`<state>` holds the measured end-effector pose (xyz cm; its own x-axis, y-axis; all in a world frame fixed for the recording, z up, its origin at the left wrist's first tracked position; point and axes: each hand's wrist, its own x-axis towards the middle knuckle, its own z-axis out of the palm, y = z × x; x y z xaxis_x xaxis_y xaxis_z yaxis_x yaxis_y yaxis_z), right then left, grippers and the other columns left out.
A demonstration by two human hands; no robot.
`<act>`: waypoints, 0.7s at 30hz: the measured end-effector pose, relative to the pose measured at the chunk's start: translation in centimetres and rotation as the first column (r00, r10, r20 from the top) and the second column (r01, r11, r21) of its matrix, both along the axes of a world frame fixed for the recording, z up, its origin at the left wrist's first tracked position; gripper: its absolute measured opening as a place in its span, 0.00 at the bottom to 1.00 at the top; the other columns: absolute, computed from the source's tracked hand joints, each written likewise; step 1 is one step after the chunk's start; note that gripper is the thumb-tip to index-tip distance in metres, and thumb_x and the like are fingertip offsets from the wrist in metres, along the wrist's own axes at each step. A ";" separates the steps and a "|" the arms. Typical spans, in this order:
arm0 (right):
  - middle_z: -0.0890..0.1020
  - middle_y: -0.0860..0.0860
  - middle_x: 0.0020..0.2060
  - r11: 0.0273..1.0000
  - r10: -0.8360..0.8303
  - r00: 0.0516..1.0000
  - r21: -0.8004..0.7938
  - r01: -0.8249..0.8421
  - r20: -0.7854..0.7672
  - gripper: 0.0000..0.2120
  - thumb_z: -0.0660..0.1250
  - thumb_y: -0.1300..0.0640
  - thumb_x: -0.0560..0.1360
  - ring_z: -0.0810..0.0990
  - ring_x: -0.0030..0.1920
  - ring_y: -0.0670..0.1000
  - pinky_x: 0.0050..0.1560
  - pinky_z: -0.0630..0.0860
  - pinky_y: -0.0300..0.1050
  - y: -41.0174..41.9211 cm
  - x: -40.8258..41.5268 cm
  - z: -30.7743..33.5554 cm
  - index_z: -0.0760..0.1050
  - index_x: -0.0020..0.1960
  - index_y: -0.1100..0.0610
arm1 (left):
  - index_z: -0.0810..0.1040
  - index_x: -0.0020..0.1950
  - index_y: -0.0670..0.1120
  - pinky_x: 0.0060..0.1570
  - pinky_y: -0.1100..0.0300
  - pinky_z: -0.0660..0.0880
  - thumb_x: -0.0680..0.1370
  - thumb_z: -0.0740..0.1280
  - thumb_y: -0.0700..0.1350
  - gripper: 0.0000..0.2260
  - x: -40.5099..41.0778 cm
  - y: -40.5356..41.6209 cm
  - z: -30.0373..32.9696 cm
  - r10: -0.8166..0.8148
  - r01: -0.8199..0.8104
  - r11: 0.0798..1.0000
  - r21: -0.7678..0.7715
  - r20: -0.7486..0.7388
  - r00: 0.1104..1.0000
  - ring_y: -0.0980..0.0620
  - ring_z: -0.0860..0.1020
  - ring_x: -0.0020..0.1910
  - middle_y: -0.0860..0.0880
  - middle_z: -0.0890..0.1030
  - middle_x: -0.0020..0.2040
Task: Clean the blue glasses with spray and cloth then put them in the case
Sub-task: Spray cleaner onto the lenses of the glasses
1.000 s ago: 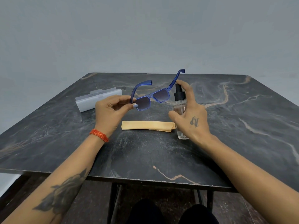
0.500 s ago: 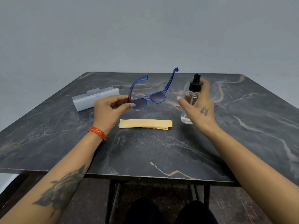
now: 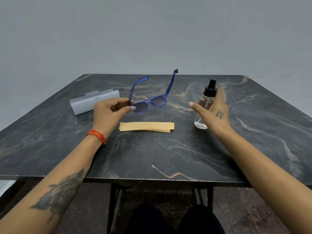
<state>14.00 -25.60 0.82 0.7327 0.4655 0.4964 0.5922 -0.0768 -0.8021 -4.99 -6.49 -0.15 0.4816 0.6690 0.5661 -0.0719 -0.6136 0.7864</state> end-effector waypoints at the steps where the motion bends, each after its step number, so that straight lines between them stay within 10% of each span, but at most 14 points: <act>1: 0.75 0.47 0.40 1.000 -0.003 1.000 -0.002 0.003 0.007 0.23 0.73 0.54 0.70 0.78 0.45 0.52 0.46 0.75 0.44 0.0 -0.1 0.0 0.65 0.58 0.59 | 0.82 0.47 0.46 0.43 0.71 0.76 0.67 0.74 0.39 0.10 0.0 0.0 0.0 0.001 -0.001 1.000 -0.002 -0.003 1.000 0.63 0.81 0.39 0.65 0.82 0.35; 13: 0.74 0.49 0.52 0.999 -0.011 1.000 -0.043 0.011 -0.001 0.34 0.75 0.53 0.67 0.74 0.52 0.51 0.50 0.69 0.42 -0.5 -1.2 0.1 0.60 0.65 0.56 | 0.81 0.48 0.45 0.43 0.72 0.76 0.67 0.74 0.39 0.11 -0.1 -0.1 0.1 0.003 -0.003 1.000 -0.020 0.001 1.000 0.63 0.81 0.39 0.61 0.82 0.37; 21: 0.69 0.49 0.61 0.947 -0.208 0.960 0.283 0.150 0.187 0.32 0.74 0.55 0.68 0.69 0.63 0.49 0.66 0.67 0.52 -1.5 -3.6 1.6 0.62 0.67 0.57 | 0.81 0.47 0.46 0.42 0.72 0.75 0.68 0.74 0.39 0.10 -0.2 -0.3 0.2 -0.003 0.003 0.999 -0.032 0.004 1.000 0.64 0.81 0.40 0.62 0.82 0.36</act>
